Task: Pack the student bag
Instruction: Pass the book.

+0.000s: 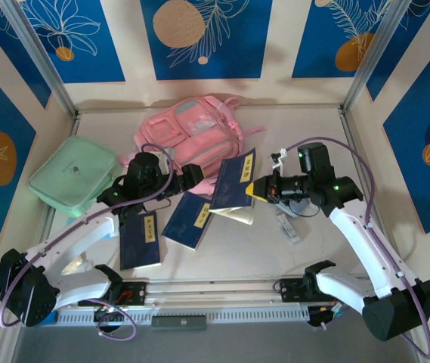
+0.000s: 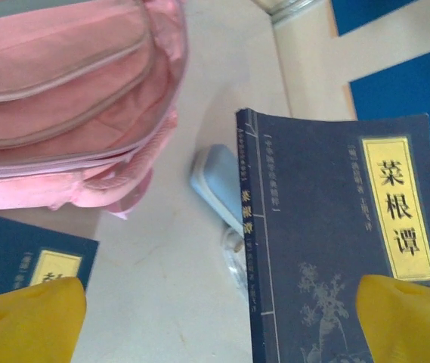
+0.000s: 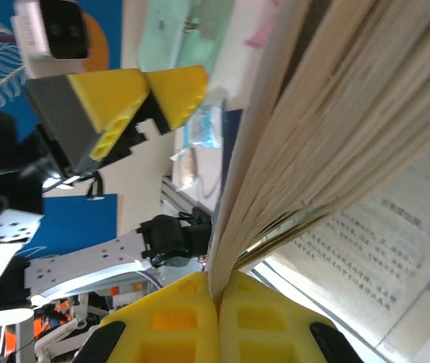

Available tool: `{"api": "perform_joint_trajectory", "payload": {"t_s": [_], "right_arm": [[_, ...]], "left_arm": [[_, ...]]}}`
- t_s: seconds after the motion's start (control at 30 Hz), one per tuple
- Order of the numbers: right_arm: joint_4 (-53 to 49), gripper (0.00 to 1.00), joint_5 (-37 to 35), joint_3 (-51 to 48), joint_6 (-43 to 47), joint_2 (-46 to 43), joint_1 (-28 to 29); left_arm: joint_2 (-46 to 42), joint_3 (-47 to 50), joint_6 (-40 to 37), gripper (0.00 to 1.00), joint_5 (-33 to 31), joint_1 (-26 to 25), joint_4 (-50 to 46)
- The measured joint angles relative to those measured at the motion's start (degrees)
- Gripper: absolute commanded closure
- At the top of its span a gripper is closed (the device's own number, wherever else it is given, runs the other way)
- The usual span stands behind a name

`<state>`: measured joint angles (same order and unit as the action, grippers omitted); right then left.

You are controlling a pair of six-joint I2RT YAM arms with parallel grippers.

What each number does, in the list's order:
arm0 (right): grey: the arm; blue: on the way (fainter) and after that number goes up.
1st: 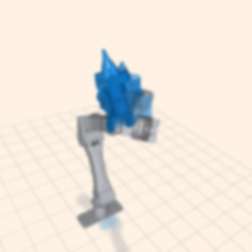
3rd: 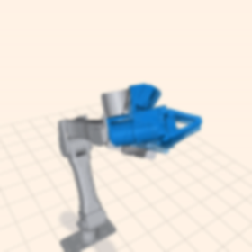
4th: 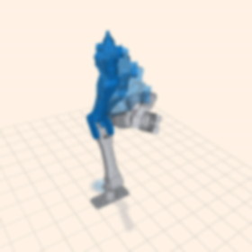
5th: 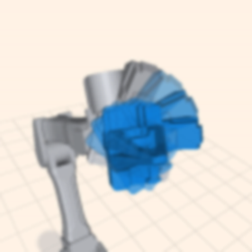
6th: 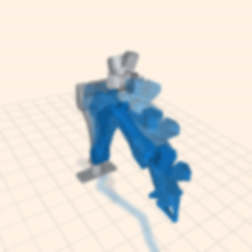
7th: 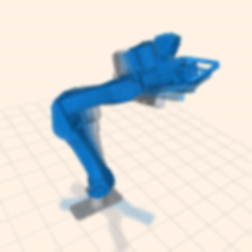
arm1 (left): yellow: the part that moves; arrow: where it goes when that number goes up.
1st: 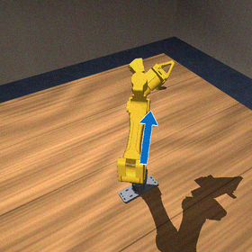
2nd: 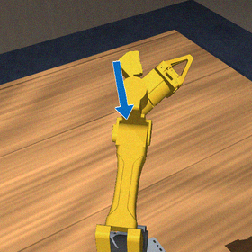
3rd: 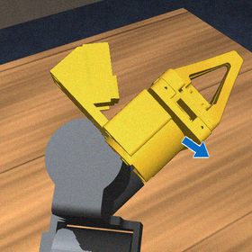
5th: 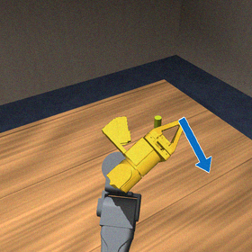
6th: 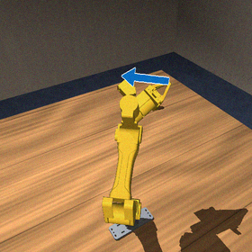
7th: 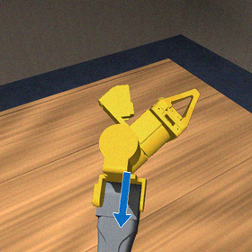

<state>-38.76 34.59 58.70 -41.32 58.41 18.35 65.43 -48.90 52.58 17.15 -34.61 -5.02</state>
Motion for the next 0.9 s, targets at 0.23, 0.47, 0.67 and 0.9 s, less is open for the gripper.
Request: {"api": "perform_joint_trajectory", "payload": {"t_s": [0.23, 0.47, 0.67, 0.9], "right_arm": [[9.44, 1.0, 4.2, 1.31, -4.09, 2.01, 1.62], [17.29, 1.0, 6.23, 1.33, -5.88, 4.76, 4.59], [21.51, 1.0, 6.67, 1.31, -6.08, 4.96, 5.29], [19.67, 1.0, 7.45, 0.72, -1.62, 6.99, 4.59]], "left_arm": [[1.33, 1.2, 5.62, 0.06, 7.43, 0.09, 12.96], [2.25, 1.18, 9.14, 0.11, 9.51, -0.44, 16.57], [1.84, 1.18, 11.37, 0.32, 9.9, -0.81, 16.63], [0.52, 1.16, 12.39, 0.66, 9.86, -1.03, 16.55]]}}
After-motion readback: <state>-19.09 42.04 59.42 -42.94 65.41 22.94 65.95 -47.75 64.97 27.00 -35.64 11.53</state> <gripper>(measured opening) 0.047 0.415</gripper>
